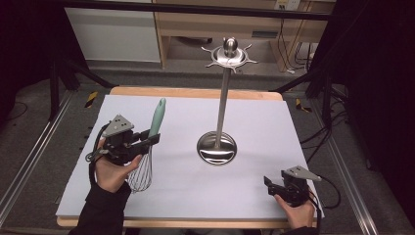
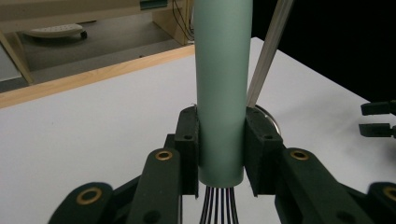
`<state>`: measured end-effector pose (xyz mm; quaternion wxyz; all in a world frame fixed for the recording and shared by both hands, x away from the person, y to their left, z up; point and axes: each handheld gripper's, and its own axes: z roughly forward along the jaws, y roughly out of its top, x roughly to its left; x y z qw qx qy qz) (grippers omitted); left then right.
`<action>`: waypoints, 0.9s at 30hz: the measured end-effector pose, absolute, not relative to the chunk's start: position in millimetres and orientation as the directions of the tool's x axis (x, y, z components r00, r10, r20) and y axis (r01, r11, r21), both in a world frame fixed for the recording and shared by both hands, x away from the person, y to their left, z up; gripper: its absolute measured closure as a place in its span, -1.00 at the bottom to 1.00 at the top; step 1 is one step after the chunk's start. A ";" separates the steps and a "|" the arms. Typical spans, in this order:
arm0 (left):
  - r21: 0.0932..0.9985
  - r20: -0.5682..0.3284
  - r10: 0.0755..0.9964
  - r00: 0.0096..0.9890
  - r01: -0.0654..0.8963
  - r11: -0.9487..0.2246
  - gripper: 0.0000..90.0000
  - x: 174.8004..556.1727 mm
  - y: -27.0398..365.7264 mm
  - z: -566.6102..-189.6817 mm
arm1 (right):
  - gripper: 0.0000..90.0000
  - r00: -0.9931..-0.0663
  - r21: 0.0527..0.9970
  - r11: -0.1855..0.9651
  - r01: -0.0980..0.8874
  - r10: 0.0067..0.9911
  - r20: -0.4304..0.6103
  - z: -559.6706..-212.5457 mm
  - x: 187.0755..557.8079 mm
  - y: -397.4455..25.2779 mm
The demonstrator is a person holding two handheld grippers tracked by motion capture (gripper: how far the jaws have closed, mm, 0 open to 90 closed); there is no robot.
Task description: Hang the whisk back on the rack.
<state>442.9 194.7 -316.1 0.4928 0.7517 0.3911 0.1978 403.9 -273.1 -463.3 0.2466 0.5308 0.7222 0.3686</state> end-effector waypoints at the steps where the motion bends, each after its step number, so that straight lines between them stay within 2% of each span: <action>1: 0.897 -0.086 0.781 0.619 0.389 -0.209 0.53 442.7 193.5 -314.3 | -0.36 -0.315 0.795 0.169 0.583 0.949 0.029 -463.6 404.3 -273.3; 13: 0.937 -0.058 0.760 0.648 0.299 -0.183 0.53 437.9 176.0 -293.0 | -0.36 -0.316 0.796 0.170 0.581 0.948 0.028 -463.7 404.5 -273.3; 21: 0.948 -0.029 0.745 0.667 0.255 -0.192 0.53 440.5 166.8 -281.9 | -0.37 -0.316 0.797 0.165 0.582 0.948 0.035 -463.2 404.3 -273.5; 22: 0.944 -0.046 0.742 0.668 0.271 -0.185 0.53 439.3 165.5 -281.3 | -0.37 -0.316 0.798 0.171 0.578 0.948 0.026 -463.7 404.6 -273.7; 23: 0.949 -0.017 0.743 0.669 0.244 -0.198 0.53 441.3 165.1 -279.4 | -0.37 -0.316 0.797 0.166 0.581 0.948 0.034 -463.2 404.2 -273.5; 27: 0.950 -0.031 0.736 0.676 0.249 -0.189 0.53 441.2 160.6 -275.5 | -0.37 -0.317 0.798 0.167 0.578 0.948 0.031 -463.3 404.4 -273.6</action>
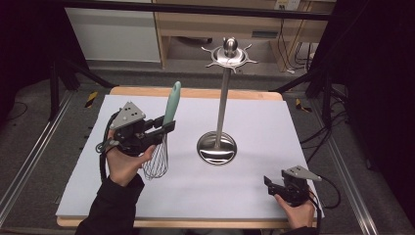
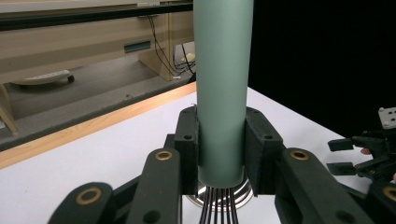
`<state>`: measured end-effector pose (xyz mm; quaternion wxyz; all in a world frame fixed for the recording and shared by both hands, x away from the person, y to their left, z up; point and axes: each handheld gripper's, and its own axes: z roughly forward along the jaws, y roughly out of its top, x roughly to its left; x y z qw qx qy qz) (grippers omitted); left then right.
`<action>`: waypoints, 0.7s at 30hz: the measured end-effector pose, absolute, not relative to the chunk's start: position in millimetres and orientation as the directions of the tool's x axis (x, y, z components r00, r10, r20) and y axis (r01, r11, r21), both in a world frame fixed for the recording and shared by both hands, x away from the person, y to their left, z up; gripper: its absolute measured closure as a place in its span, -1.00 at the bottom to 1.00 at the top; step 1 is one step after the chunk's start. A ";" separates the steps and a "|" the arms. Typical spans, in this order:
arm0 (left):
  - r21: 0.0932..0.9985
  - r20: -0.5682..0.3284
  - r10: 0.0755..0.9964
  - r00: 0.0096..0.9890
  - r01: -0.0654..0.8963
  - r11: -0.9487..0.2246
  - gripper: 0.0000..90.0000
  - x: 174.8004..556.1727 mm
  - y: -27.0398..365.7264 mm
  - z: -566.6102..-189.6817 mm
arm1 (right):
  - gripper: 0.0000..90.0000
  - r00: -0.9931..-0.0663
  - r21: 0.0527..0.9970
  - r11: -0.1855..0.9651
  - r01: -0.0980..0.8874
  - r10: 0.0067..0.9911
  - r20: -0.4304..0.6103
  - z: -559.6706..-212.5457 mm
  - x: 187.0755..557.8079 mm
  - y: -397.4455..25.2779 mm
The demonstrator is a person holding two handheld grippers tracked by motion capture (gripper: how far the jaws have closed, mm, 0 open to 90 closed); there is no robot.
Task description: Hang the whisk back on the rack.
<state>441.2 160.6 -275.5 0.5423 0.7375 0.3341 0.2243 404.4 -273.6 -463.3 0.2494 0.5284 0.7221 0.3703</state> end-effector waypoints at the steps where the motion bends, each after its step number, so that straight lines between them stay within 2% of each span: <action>1: 0.950 -0.033 0.735 0.677 0.249 -0.186 0.53 441.2 159.5 -274.4 | -0.37 -0.316 0.799 0.169 0.577 0.948 0.028 -463.6 404.5 -273.5; 21: 0.962 -0.031 0.709 0.704 0.215 -0.170 0.53 446.5 146.0 -254.0 | -0.39 -0.319 0.801 0.171 0.574 0.948 0.026 -464.1 405.3 -273.3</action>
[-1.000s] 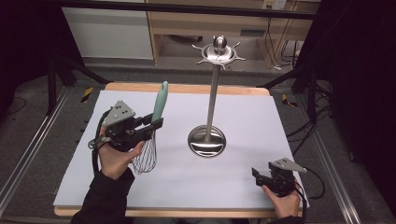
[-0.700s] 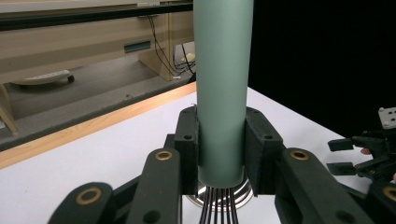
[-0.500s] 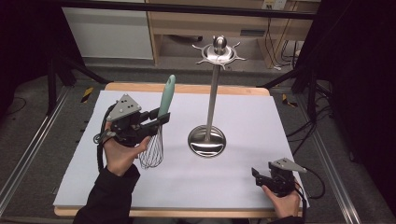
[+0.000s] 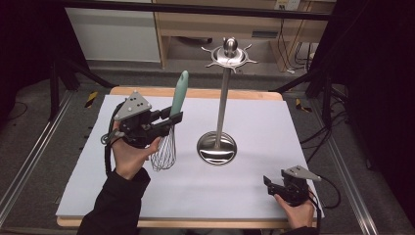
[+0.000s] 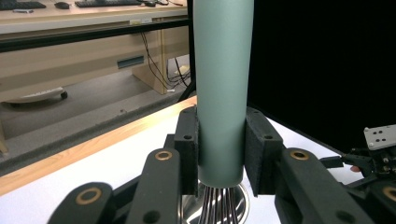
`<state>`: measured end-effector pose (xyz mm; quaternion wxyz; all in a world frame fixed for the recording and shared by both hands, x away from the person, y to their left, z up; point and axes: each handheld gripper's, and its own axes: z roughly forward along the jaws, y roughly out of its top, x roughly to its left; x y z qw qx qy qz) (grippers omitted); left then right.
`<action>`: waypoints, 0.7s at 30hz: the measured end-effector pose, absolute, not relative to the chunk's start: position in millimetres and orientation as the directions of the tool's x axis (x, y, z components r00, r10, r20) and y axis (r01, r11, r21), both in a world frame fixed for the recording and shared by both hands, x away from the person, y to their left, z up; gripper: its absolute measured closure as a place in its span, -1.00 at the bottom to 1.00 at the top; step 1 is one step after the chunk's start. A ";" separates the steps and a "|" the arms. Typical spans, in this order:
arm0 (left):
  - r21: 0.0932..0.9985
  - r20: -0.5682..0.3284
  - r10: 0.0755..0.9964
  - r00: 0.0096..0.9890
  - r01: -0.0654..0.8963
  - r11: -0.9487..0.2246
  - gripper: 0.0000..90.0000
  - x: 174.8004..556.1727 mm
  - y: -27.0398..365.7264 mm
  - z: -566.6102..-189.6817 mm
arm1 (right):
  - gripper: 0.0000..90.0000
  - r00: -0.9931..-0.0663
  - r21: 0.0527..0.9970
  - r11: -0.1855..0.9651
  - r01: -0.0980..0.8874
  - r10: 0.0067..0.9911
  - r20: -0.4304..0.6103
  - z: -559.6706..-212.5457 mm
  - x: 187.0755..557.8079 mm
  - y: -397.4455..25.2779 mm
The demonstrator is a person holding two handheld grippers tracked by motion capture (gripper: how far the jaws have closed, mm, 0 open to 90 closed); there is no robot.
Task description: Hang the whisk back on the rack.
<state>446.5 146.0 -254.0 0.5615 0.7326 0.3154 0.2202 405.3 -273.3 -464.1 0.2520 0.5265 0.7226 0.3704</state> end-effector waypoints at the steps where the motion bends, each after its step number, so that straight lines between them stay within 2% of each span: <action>1: 0.963 -0.034 0.708 0.705 0.213 -0.166 0.53 446.6 145.8 -253.4 | -0.39 -0.319 0.801 0.171 0.574 0.948 0.026 -464.1 405.3 -273.3; 21: 0.964 -0.014 0.699 0.715 0.195 -0.181 0.53 455.5 129.0 -241.1 | -0.39 -0.319 0.800 0.169 0.575 0.947 0.029 -464.2 405.8 -273.6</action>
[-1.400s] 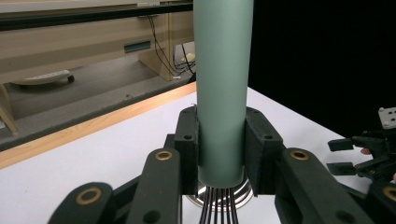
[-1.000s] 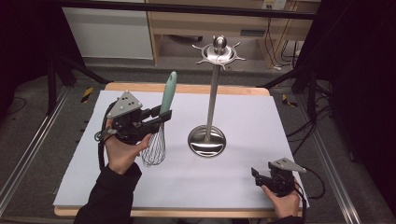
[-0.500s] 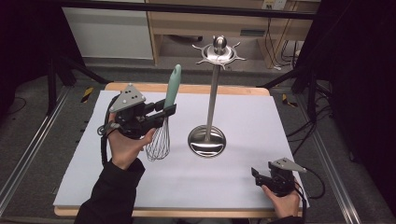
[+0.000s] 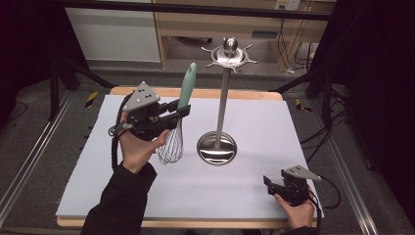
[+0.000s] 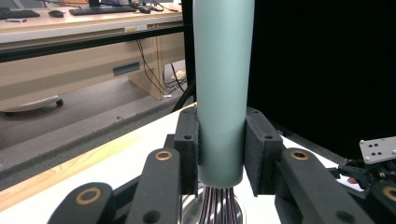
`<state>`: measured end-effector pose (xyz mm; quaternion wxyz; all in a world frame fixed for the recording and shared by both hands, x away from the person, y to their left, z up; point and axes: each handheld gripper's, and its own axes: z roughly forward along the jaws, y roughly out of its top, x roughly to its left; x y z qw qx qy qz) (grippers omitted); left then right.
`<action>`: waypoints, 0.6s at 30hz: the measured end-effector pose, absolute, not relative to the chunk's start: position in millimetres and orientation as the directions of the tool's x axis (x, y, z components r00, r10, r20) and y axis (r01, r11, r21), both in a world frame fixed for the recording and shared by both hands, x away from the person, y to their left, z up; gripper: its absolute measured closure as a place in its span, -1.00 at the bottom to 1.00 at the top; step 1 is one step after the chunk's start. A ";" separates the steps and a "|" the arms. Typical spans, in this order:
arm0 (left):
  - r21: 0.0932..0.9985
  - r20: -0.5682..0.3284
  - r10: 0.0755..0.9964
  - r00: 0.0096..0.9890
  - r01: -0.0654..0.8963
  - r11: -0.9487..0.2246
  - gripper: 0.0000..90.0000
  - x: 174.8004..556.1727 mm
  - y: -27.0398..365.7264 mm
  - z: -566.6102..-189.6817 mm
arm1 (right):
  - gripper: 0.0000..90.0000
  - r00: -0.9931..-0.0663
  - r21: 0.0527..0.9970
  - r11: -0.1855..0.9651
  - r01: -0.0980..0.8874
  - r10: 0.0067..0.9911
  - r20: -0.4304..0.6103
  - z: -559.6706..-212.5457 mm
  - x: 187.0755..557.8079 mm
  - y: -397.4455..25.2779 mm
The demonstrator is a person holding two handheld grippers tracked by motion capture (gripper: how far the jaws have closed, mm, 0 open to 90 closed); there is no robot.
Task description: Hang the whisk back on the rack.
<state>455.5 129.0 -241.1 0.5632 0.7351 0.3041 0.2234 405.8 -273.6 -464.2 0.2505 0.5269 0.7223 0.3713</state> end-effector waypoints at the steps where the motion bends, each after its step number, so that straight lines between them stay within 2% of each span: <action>1: 0.963 -0.009 0.699 0.715 0.194 -0.186 0.53 456.1 128.6 -240.6 | -0.39 -0.320 0.801 0.169 0.575 0.947 0.030 -464.1 405.7 -273.7; 18: 0.958 -0.006 0.699 0.715 0.205 -0.202 0.53 465.2 119.9 -234.7 | -0.39 -0.321 0.801 0.161 0.577 0.946 0.041 -463.3 405.3 -274.1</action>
